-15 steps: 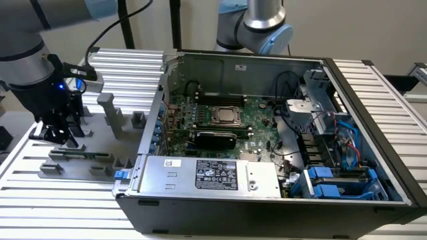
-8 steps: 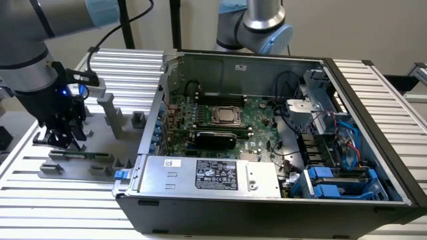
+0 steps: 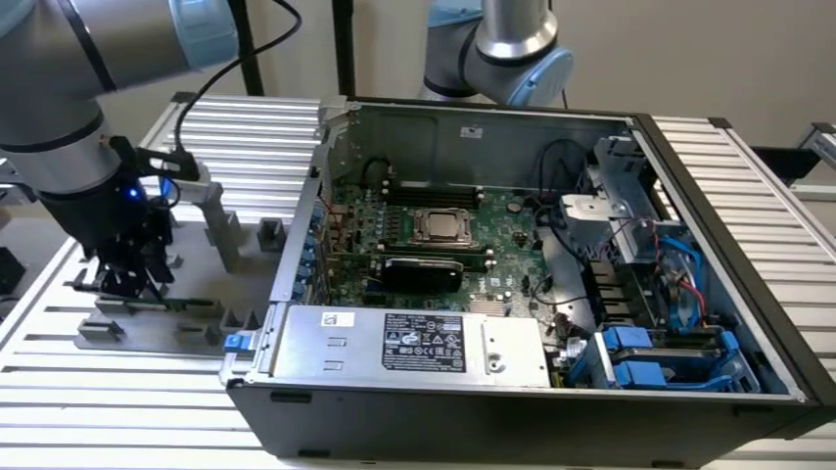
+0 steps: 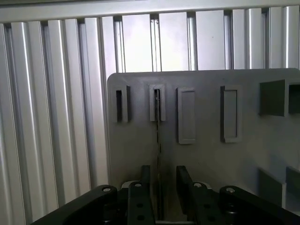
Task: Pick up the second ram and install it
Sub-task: 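Pick up the second ram and move it above second insertion slot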
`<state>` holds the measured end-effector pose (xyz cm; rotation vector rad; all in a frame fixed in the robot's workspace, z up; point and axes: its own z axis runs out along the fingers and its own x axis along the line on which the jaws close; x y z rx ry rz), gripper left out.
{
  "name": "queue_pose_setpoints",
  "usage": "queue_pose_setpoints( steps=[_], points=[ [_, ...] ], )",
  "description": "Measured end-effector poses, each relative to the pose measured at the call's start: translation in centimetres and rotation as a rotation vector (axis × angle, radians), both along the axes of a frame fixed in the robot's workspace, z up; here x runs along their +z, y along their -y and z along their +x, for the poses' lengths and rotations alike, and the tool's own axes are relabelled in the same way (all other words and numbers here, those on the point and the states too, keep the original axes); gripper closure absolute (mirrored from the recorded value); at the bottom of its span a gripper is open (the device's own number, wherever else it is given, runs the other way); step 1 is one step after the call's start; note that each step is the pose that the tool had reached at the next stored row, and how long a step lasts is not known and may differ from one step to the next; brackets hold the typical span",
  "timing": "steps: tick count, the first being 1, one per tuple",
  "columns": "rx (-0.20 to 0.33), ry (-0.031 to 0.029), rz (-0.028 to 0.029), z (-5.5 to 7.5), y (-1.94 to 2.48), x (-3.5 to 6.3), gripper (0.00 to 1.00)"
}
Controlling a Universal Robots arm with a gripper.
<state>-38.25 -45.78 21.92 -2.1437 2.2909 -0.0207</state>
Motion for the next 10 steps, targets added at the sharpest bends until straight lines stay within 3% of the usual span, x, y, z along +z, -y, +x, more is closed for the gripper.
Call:
queue_pose_setpoints(
  steps=[10],
  points=[
    [0.0,0.0001,0.0,0.0,0.0,-1.82,0.0]
  ],
)
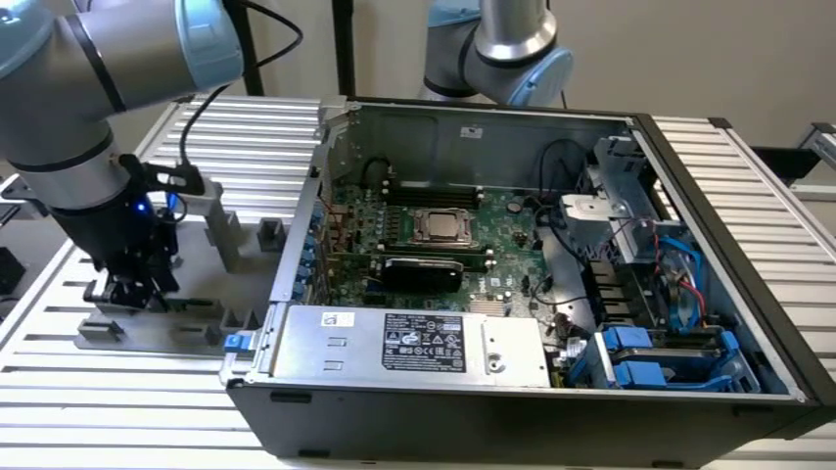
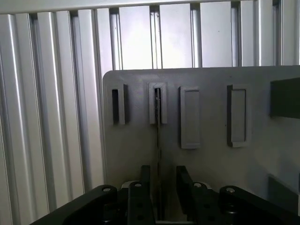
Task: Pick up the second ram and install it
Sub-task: 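Pick up the second ram and move it above second insertion slot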
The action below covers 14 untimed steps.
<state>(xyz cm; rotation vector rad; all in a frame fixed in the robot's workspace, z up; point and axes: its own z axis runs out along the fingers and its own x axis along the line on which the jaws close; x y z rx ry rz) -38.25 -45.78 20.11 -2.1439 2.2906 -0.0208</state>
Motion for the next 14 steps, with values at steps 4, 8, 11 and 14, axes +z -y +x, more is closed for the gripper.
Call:
queue_pose_setpoints(
  steps=[4,8,11,14],
  points=[
    [0.0,-0.002,0.0,-0.02,-0.01,-0.66,0.0],
    [0.001,-0.0099,-0.0002,-0.02,0.0,-0.79,0.0],
    [0.007,-0.0098,0.0,-0.02,0.0,-0.81,0.0],
    [0.017,-0.0097,-0.0006,-0.01,0.0,-0.86,0.0]
  ],
)
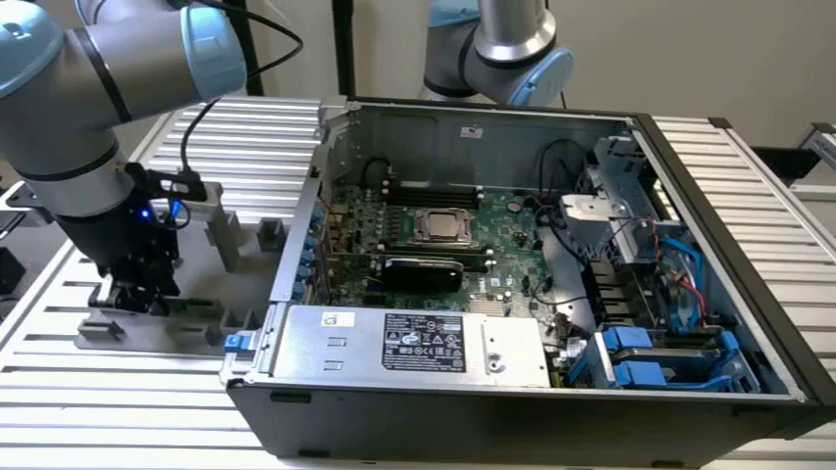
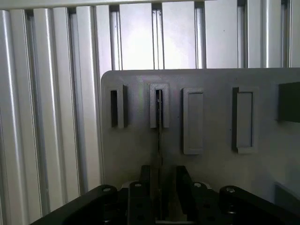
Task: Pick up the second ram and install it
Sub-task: 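Pick up the second ram and move it above second insertion slot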
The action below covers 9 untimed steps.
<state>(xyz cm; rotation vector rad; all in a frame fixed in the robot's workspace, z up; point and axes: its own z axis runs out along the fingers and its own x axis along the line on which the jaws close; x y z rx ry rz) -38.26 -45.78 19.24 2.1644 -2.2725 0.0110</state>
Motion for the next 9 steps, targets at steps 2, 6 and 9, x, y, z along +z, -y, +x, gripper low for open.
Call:
queue_pose_setpoints(
  steps=[2,6,9],
  points=[
    [0.008,0.0,-0.0013,0.0,0.0,-0.03,1.0],
    [0.02,-0.0001,-0.0068,0.0,0.0,-0.08,1.0],
    [0.024,-0.0001,-0.0105,-0.01,0.0,-0.09,1.0]
  ],
)
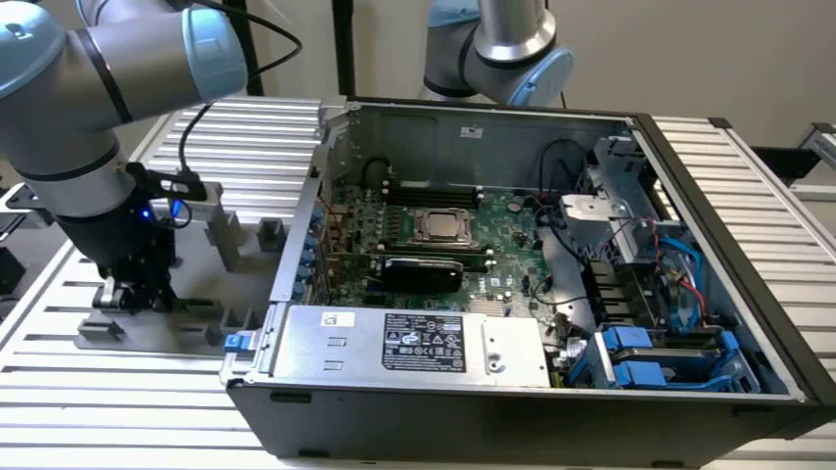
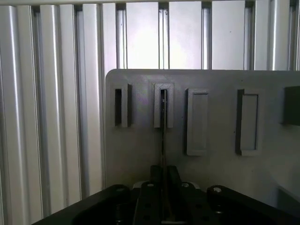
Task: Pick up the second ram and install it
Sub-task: 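Pick up the second ram and move it above second insertion slot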
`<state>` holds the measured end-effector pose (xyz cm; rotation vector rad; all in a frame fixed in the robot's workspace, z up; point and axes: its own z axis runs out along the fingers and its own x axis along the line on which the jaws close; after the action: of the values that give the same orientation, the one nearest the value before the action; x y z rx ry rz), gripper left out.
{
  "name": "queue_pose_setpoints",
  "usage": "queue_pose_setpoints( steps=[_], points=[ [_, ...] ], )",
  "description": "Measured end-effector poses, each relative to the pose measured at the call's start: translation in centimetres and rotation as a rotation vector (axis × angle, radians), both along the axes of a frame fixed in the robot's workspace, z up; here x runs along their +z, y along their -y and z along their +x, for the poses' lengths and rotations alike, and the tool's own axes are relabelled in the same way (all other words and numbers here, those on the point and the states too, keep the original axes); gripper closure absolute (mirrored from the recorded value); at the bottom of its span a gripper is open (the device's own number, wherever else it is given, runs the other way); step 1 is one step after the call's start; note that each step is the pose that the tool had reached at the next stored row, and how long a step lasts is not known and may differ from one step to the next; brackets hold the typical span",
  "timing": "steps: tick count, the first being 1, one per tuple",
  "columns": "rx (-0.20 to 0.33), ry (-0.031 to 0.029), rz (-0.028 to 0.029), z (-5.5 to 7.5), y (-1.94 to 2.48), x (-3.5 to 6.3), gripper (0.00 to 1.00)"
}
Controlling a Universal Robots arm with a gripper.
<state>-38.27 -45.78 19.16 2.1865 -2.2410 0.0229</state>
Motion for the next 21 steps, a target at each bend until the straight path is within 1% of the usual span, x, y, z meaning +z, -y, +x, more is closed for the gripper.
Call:
queue_pose_setpoints(
  steps=[15,18,21],
  points=[
    [0.001,0.0002,-0.0002,0.0,-0.01,0.03,1.0],
    [0.001,-0.0001,-0.0001,-0.01,0.0,0.22,1.0],
    [0.001,0.0,0.0002,0.0,-0.01,0.66,1.0]
  ],
)
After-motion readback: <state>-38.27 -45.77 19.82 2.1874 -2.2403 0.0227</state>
